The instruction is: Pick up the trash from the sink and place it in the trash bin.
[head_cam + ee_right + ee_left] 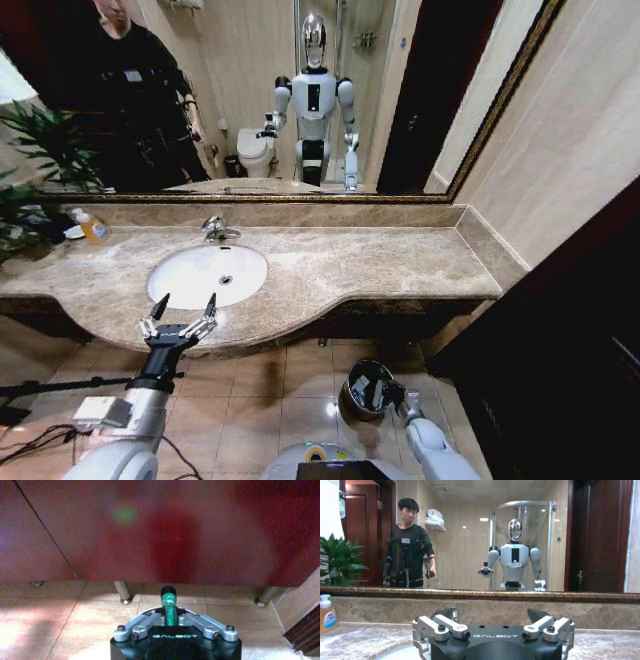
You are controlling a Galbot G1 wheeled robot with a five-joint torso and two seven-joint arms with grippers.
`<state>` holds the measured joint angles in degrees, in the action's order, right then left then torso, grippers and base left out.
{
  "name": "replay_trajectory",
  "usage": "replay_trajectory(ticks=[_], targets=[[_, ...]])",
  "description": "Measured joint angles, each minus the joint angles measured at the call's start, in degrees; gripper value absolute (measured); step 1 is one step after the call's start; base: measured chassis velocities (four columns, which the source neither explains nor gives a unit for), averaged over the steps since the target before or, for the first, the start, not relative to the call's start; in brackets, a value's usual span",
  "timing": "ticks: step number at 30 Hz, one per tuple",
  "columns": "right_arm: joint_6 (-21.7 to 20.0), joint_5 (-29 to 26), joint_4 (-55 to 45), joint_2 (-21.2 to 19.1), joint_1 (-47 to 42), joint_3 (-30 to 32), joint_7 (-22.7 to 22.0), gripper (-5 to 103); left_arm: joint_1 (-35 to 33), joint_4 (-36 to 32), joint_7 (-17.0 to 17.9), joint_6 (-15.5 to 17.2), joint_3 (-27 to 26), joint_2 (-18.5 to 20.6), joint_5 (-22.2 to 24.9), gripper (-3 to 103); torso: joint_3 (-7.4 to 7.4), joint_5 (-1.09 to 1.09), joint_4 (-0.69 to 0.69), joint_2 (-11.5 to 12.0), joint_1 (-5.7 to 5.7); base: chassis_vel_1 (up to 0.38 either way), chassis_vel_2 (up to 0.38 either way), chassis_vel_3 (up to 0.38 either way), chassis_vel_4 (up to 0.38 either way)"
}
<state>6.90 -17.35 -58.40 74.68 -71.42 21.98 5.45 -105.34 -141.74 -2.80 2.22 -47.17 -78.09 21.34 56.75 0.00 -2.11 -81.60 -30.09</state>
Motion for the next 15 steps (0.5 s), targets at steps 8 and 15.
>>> replay_trajectory(ticks=[8,15], targets=[[0.1,0.2,0.0,0.3,0.2,0.0,-1.1,37,0.0,0.0,0.0,0.0,0.0,0.0,0.0,100,0.0,0.0,0.0,0.0,0.0,0.0,0.0,0.0,0.0],[0.4,0.4,0.1,0.3,0.0,0.0,-1.4,64,0.0,0.0,0.0,0.0,0.0,0.0,0.0,100,0.0,0.0,0.0,0.0,0.0,0.0,0.0,0.0,0.0]])
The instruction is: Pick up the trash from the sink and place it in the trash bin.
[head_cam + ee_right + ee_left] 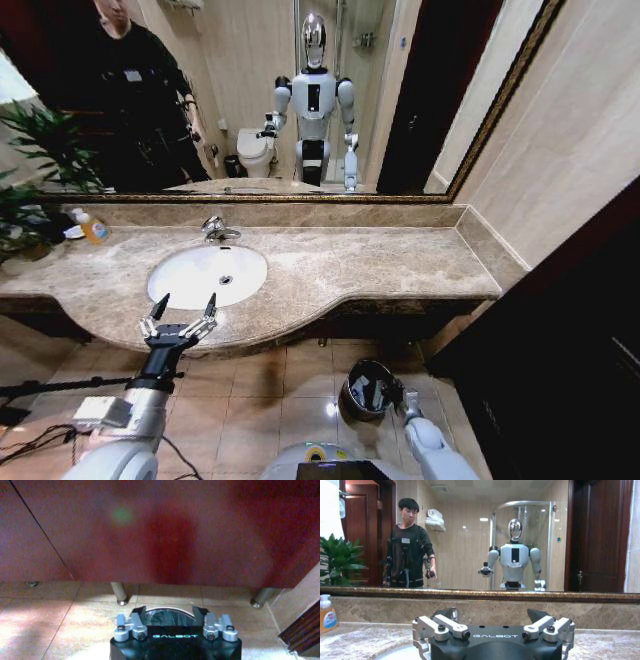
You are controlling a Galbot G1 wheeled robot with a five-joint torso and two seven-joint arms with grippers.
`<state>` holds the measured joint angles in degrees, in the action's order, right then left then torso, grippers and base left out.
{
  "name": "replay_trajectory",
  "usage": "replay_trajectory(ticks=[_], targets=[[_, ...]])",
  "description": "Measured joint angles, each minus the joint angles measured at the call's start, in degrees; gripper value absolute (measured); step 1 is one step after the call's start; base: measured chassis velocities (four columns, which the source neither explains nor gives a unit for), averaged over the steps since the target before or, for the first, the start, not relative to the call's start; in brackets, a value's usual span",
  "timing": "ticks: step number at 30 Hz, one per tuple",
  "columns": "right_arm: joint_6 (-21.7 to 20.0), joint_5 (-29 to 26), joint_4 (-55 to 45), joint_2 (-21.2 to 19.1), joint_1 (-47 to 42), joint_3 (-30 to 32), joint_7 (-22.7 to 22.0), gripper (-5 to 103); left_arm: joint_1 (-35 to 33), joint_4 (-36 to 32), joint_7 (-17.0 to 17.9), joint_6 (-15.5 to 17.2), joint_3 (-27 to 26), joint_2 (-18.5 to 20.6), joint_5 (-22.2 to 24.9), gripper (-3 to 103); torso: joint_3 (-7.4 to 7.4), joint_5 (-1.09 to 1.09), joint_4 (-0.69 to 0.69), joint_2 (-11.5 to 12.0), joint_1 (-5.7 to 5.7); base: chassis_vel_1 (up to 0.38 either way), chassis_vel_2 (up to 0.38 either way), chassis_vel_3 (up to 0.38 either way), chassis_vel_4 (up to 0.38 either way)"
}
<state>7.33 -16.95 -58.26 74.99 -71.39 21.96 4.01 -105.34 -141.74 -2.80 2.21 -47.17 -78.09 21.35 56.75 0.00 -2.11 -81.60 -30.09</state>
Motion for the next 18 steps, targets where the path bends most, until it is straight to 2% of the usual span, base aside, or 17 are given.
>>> replay_trajectory(ticks=[1,4,5,7,9,12,18], targets=[[0.0,0.0,0.0,0.0,0.0,0.0,0.0,64,0.0,0.0,0.0,0.0,0.0,0.0,0.0,100,0.0,0.0,0.0,0.0,0.0,0.0,0.0,0.0,0.0],[0.1,-0.1,0.0,0.0,-0.4,0.0,0.0,80,0.0,0.0,0.0,0.0,0.0,0.0,0.0,100,0.0,0.0,0.0,0.0,0.0,0.0,0.0,0.0,0.0],[0.1,-0.1,0.0,0.0,-0.4,0.0,0.0,80,0.0,0.0,0.0,0.0,0.0,0.0,0.0,100,0.0,0.0,0.0,0.0,0.0,0.0,0.0,0.0,0.0],[0.1,-0.1,0.0,0.0,-0.6,0.0,-0.1,91,0.0,0.0,0.0,0.0,0.0,0.0,0.0,100,0.0,0.0,0.0,0.0,0.0,0.0,0.0,0.0,0.0],[0.1,-0.1,-0.1,0.0,-0.6,0.0,-0.1,91,0.0,0.0,0.0,0.0,0.0,0.0,0.0,100,0.0,0.0,0.0,0.0,0.0,0.0,0.0,0.0,0.0],[0.1,-0.3,-0.3,0.2,-0.6,0.0,-0.4,99,0.0,0.0,0.0,0.0,0.0,0.0,0.0,100,0.0,0.0,0.0,0.0,0.0,0.0,0.0,0.0,0.0],[-0.1,-0.4,-0.5,0.5,-0.6,0.0,-0.6,100,0.0,0.0,0.0,0.0,0.0,0.0,0.0,100,0.0,0.0,0.0,0.0,0.0,0.0,0.0,0.0,0.0]])
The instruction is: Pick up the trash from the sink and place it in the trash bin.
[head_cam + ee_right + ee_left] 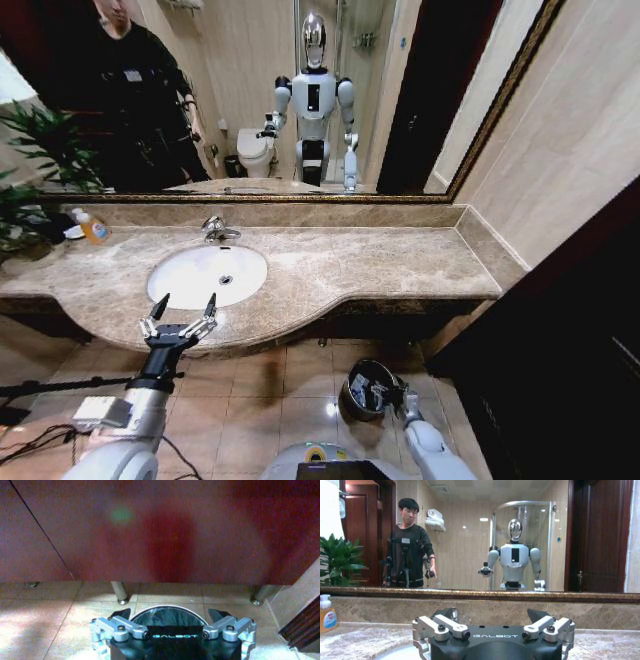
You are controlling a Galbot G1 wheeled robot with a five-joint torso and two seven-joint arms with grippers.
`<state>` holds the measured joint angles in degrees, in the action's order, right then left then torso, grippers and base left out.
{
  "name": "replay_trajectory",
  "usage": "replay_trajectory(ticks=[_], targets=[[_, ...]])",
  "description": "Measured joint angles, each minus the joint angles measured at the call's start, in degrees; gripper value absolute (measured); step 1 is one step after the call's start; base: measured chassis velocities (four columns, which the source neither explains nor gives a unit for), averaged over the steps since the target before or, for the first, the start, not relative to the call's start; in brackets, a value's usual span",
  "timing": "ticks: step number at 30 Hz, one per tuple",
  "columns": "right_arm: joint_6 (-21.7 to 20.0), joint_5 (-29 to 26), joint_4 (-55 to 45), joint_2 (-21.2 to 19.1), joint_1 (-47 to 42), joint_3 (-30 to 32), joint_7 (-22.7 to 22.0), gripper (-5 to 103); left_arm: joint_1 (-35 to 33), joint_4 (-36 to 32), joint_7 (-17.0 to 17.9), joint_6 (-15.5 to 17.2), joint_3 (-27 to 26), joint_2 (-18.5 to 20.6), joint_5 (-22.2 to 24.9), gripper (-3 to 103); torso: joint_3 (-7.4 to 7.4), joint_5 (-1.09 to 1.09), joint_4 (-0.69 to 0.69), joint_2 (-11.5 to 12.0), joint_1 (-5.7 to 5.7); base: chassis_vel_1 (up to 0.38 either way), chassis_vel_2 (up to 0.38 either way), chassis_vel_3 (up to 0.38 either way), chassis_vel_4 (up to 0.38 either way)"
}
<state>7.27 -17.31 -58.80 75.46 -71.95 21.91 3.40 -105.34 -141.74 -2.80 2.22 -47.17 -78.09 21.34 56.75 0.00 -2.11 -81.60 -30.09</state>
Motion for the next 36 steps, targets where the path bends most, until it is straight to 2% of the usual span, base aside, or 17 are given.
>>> replay_trajectory(ticks=[11,15,18,19,20,24,26,29,31,34,36], targets=[[-0.2,-0.1,-0.4,0.1,-0.2,0.0,0.0,100,0.0,0.0,0.0,0.0,0.0,0.0,0.0,100,0.0,0.01,0.0,0.0,0.0,0.0,0.0,0.0,0.0],[-0.7,-1.7,-5.0,-0.4,-2.0,0.3,-0.6,100,0.0,0.0,0.0,0.0,0.0,0.0,0.0,100,0.0,0.01,0.0,0.0,0.0,0.0,0.0,0.0,0.0],[-2.2,-5.9,-14.2,-2.3,-5.4,1.0,-0.9,100,0.0,0.0,0.0,0.0,0.0,0.0,0.0,100,0.0,0.0,0.0,0.0,0.0,0.0,0.0,0.0,0.0],[-2.2,-5.9,-14.2,-2.3,-5.4,1.0,-0.9,100,0.0,0.0,0.0,0.0,0.0,0.0,0.0,100,0.0,0.0,0.0,0.0,0.0,0.0,0.0,0.0,0.0],[-2.1,-6.7,-18.8,-3.1,-7.1,1.9,-0.9,100,0.0,0.0,0.0,0.0,0.0,0.0,0.0,100,0.0,0.0,0.0,0.0,0.0,0.0,0.0,0.0,0.0],[-1.1,-5.4,-28.3,-3.4,-9.9,5.4,-0.9,100,0.0,0.0,0.0,0.0,0.0,0.0,0.0,100,0.0,0.0,0.0,0.0,0.0,0.0,0.0,0.0,0.0],[-1.5,-5.0,-37.2,-3.1,-12.8,8.2,-1.3,100,0.0,0.0,0.0,0.0,0.0,0.0,0.0,100,0.0,0.01,0.0,0.0,0.0,0.0,0.0,0.0,0.0],[-1.9,-4.8,-42.9,-2.9,-14.5,10.0,-1.5,100,0.0,0.0,0.0,0.0,0.0,0.0,0.0,100,0.0,0.01,0.0,0.0,0.0,0.0,0.0,0.0,0.0],[-2.6,-4.7,-46.8,-2.8,-15.5,11.4,-1.6,100,0.0,0.0,0.0,0.0,0.0,0.0,0.0,100,0.0,0.01,0.0,0.0,0.0,0.0,0.0,0.0,0.0],[-6.0,-4.9,-56.5,-3.0,-18.2,14.8,-2.3,100,0.0,0.0,0.0,0.0,0.0,0.0,0.0,100,0.0,-0.01,0.0,0.0,0.0,0.0,0.0,0.0,0.0],[-7.0,-4.9,-58.2,-3.0,-18.6,15.6,-2.4,100,0.0,0.0,0.0,0.0,0.0,0.0,0.0,100,0.0,0.0,0.0,0.0,0.0,0.0,0.0,0.0,0.0]])
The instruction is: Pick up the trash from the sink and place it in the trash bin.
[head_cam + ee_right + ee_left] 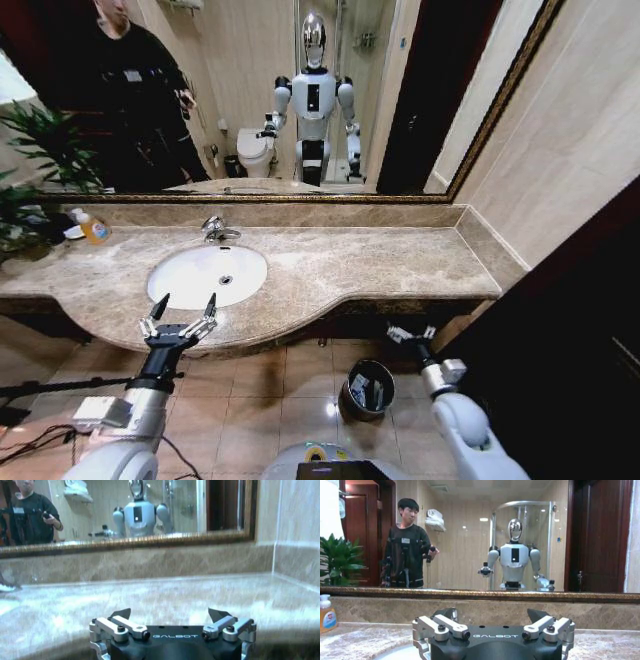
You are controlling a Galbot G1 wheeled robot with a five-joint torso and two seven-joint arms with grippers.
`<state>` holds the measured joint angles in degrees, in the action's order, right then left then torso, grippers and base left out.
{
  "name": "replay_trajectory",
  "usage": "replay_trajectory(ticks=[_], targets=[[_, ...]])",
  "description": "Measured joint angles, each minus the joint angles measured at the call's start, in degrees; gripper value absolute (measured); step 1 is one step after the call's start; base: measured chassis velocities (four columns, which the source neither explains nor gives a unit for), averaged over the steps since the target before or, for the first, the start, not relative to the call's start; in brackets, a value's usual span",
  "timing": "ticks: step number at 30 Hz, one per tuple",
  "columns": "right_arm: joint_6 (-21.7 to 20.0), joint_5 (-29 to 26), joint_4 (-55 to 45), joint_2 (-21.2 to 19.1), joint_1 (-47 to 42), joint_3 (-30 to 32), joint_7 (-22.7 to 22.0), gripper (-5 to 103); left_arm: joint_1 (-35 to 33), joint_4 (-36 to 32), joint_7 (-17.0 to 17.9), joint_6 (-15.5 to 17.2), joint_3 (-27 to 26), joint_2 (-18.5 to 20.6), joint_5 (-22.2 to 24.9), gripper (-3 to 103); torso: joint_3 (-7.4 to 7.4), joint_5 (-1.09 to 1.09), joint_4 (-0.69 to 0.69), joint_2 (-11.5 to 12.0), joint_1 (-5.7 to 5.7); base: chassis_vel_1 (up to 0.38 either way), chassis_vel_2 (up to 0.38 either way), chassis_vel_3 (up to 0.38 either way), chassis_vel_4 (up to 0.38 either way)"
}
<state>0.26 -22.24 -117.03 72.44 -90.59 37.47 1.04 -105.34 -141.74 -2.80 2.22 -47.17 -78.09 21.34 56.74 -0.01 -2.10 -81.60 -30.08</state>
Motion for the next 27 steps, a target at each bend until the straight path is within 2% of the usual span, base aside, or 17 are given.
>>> replay_trajectory(ticks=[4,6,9,13,18,27], targets=[[-4.9,-0.7,-7.6,-0.1,-0.8,1.9,-1.6,100,0.0,0.0,0.0,0.0,0.0,0.0,0.0,100,0.0,0.01,0.0,0.0,0.0,0.0,0.0,0.0,0.0],[-5.6,-0.7,-8.4,-0.1,-0.7,2.0,-1.9,100,0.0,0.0,0.0,0.0,0.0,0.0,0.0,100,0.0,0.01,0.0,0.0,0.0,0.0,0.0,0.0,0.0],[-10.6,-1.0,-13.4,-0.3,0.4,1.8,-5.1,100,0.0,0.0,0.0,0.0,0.0,0.0,0.0,100,0.0,0.01,0.0,0.0,0.0,0.0,0.0,0.0,0.0],[-13.3,-1.7,-16.4,-0.6,2.0,1.6,-7.1,100,0.0,0.0,0.0,0.0,0.0,0.0,0.0,100,0.0,0.01,0.0,0.0,0.0,0.0,0.0,0.0,0.0],[-16.1,-1.8,-18.8,-1.1,3.5,0.4,-9.1,100,0.0,0.0,0.0,0.0,0.0,0.0,0.0,100,0.0,0.01,-0.01,0.0,0.0,0.0,0.0,0.0,0.0],[-16.6,-1.6,-18.9,-1.1,3.7,0.1,-9.5,100,0.0,0.0,0.0,0.0,0.0,0.0,0.0,100,0.0,0.01,0.0,0.0,0.0,0.0,0.0,0.0,0.0]])
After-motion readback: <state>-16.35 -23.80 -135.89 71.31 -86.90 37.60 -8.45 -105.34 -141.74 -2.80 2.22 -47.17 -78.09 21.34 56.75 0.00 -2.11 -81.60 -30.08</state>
